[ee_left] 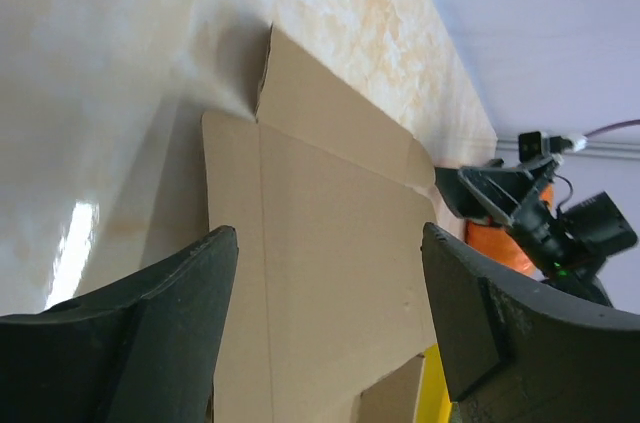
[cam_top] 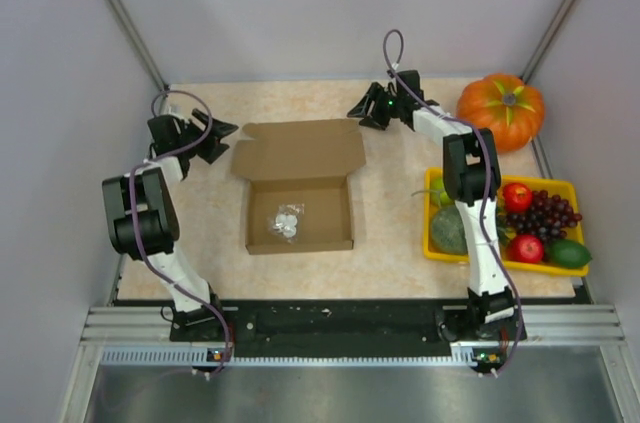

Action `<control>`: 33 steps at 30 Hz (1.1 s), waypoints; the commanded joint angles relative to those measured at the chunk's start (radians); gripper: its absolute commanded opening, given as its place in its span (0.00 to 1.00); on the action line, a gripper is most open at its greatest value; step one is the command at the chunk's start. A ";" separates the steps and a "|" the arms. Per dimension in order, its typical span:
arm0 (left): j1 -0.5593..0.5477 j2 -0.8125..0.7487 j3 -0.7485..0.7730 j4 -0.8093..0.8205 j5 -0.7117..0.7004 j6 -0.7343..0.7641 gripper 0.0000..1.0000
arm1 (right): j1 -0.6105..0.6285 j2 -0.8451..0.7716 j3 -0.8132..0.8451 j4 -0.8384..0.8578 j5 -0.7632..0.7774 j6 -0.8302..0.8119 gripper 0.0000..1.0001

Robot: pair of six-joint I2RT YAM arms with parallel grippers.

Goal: Fold the paper box

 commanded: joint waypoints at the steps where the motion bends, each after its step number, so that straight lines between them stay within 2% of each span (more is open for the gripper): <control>1: 0.002 -0.151 -0.155 0.161 -0.005 -0.147 0.79 | 0.002 0.091 0.110 0.135 -0.079 0.118 0.55; 4: 0.000 -0.246 -0.190 0.108 -0.021 -0.129 0.79 | 0.010 0.097 0.089 0.213 -0.075 0.156 0.52; 7: 0.000 -0.327 -0.193 0.033 0.010 -0.096 0.79 | 0.016 0.119 0.093 0.241 -0.076 0.175 0.46; 10: 0.002 -0.399 -0.200 -0.001 0.083 -0.086 0.79 | 0.020 0.137 0.099 0.301 -0.116 0.219 0.26; 11: 0.002 -0.422 -0.202 -0.010 0.100 -0.076 0.79 | 0.020 0.133 0.110 0.310 -0.128 0.239 0.12; 14: 0.002 -0.525 -0.190 -0.130 0.118 0.025 0.79 | 0.026 0.064 0.098 0.333 -0.154 0.258 0.00; 16: 0.002 -0.611 -0.171 -0.284 0.096 0.142 0.79 | 0.033 0.010 0.090 0.329 -0.182 0.258 0.00; 19: 0.002 -0.708 -0.153 -0.479 -0.008 0.291 0.81 | 0.045 -0.146 0.006 0.304 -0.220 0.218 0.00; 23: 0.002 -0.794 -0.167 -0.592 -0.215 0.394 0.82 | 0.048 -0.349 -0.158 0.287 -0.268 0.061 0.00; 25: 0.002 -0.837 -0.193 -0.571 -0.244 0.405 0.84 | 0.048 -0.451 -0.253 0.301 -0.293 -0.007 0.00; 28: 0.005 -0.834 -0.181 -0.495 -0.193 0.402 0.84 | 0.039 -0.516 -0.296 0.331 -0.340 -0.092 0.00; 33: 0.007 -0.765 -0.098 -0.382 -0.054 0.396 0.84 | 0.028 -0.509 -0.275 0.368 -0.450 -0.107 0.00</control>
